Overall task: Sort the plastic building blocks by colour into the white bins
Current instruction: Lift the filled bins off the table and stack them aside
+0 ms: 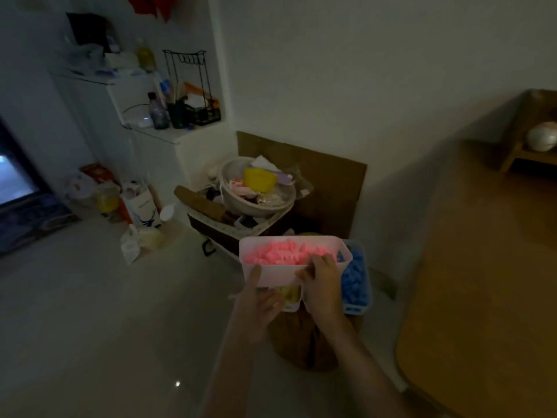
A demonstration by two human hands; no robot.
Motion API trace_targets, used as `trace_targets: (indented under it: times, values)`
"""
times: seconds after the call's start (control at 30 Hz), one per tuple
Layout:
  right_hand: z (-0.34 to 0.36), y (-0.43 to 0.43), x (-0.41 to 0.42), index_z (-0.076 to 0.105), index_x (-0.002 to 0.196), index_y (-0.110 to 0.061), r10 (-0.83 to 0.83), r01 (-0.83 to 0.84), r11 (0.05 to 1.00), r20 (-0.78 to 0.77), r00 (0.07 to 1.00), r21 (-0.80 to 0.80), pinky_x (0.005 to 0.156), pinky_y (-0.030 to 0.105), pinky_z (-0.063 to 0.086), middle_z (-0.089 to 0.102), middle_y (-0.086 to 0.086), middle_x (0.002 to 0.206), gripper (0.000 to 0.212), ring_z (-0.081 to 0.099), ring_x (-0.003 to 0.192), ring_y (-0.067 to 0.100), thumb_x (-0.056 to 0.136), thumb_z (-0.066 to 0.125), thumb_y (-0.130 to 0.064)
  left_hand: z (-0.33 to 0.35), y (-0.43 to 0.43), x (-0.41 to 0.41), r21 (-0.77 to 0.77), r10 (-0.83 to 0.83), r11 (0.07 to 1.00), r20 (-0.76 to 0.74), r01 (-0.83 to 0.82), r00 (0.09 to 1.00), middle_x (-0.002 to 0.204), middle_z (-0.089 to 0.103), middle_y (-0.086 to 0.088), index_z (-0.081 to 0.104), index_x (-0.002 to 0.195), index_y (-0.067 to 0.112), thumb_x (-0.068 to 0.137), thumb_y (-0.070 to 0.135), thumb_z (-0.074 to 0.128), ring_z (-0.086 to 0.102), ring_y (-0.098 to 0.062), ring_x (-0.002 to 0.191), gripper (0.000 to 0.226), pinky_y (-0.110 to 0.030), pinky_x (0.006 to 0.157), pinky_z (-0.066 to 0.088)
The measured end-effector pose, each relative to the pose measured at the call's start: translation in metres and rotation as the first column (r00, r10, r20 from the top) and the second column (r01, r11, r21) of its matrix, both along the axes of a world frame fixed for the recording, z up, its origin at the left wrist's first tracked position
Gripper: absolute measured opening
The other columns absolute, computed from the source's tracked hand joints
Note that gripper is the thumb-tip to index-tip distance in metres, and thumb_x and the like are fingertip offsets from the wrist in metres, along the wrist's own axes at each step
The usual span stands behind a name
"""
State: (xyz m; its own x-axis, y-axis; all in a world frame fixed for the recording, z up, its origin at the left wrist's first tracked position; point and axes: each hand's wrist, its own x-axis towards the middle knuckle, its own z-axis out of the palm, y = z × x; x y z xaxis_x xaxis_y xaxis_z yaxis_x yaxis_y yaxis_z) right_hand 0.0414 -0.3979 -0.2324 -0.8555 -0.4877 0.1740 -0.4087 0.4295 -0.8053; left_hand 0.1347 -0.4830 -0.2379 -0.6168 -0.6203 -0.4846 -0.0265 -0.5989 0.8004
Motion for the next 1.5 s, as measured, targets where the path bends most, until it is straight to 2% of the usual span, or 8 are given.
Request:
trace_targets:
  times: [0.1,0.23,0.47,0.63,0.83,1.03,1.2,1.5]
  values:
    - [-0.037,0.002,-0.04,0.056,0.108,-0.005,-0.048,0.047,0.996,0.015,0.999,0.081,0.079,0.016,0.033,0.053,0.008,0.114,0.018,0.05,0.102,0.019,0.094,0.05,-0.013,-0.029,0.002,-0.045,0.036,-0.125,0.991,-0.032,0.126,0.992,0.109,0.059,-0.011,0.039,0.127,0.017,0.093,0.035,0.054,0.06,-0.023,0.094,0.042,-0.035,0.073,0.052]
    - [-0.079,0.006,-0.088,0.056,0.111,-0.005,-0.073,0.065,0.986,0.045,0.996,0.155,0.089,0.024,0.039,0.052,0.01,0.121,0.027,0.051,0.112,0.025,0.097,0.041,-0.022,-0.071,-0.009,-0.109,-0.047,-0.088,0.994,0.198,0.099,0.976,0.099,0.064,-0.013,0.043,0.135,0.008,0.093,0.04,0.054,0.065,-0.024,0.084,0.054,-0.031,0.058,0.051]
    - [-0.125,0.006,-0.119,0.053,0.121,-0.006,-0.056,0.053,0.998,0.063,0.996,0.036,0.095,0.032,0.045,0.047,0.01,0.128,0.037,0.051,0.111,0.023,0.093,0.037,-0.024,-0.098,-0.023,-0.166,-0.176,-0.083,0.977,0.227,0.124,0.97,0.088,0.06,-0.016,0.049,0.121,0.002,0.1,0.026,0.039,0.059,-0.024,0.077,0.033,-0.031,0.065,0.049]
    - [-0.128,0.005,-0.12,0.027,0.146,-0.019,-0.029,0.034,0.998,0.083,0.996,-0.06,0.112,0.034,0.03,0.029,0.001,0.15,0.057,0.031,0.135,0.017,0.091,0.043,-0.013,-0.108,-0.055,-0.183,-0.227,0.007,0.972,0.314,0.068,0.95,0.081,0.066,-0.014,0.054,0.12,0.004,0.093,0.024,0.045,0.064,-0.023,0.071,0.035,-0.031,0.058,0.053]
    - [-0.133,-0.002,-0.118,0.005,0.149,-0.025,0.059,-0.061,0.992,0.017,0.998,0.108,0.11,0.02,0.003,0.003,-0.007,0.157,0.071,0.01,0.142,0.015,0.093,0.046,-0.011,-0.111,-0.084,-0.18,-0.342,0.081,0.939,0.299,0.027,0.951,0.082,0.067,-0.011,0.053,0.121,0.008,0.093,0.027,0.05,0.063,-0.02,0.068,0.034,-0.029,0.057,0.052]
    - [-0.125,-0.003,-0.116,0.006,0.15,-0.022,-0.038,0.041,0.979,-0.017,0.999,0.2,0.117,0.036,0.002,-0.005,0.0,0.158,0.068,-0.002,0.145,0.025,0.093,0.043,-0.011,-0.103,-0.079,-0.172,-0.282,-0.077,0.949,0.221,0.139,0.972,0.108,0.063,-0.015,0.038,0.137,0.014,0.096,0.027,0.052,0.064,-0.021,0.085,0.045,-0.029,0.064,0.053]
    - [-0.101,0.001,-0.1,0.014,0.149,-0.017,-0.197,0.208,0.942,-0.068,0.978,0.263,0.117,0.038,0.008,0.003,0.005,0.157,0.061,0.003,0.144,0.025,0.094,0.04,-0.011,-0.095,-0.067,-0.16,-0.266,-0.044,0.956,0.279,0.121,0.959,0.117,0.061,-0.011,0.033,0.138,0.013,0.091,0.027,0.056,0.063,-0.018,0.093,0.055,-0.024,0.061,0.048]
    - [-0.014,-0.02,-0.003,0.044,0.133,-0.011,0.059,-0.057,0.998,-0.07,0.996,0.032,0.11,0.032,0.03,0.047,0.007,0.134,0.041,0.041,0.126,0.021,0.093,0.048,-0.015,-0.011,-0.028,-0.052,-0.712,0.127,0.685,0.325,0.154,0.937,0.115,0.06,-0.006,0.05,0.127,0.016,0.094,0.02,0.049,0.059,-0.02,0.1,0.033,-0.031,0.083,0.05]
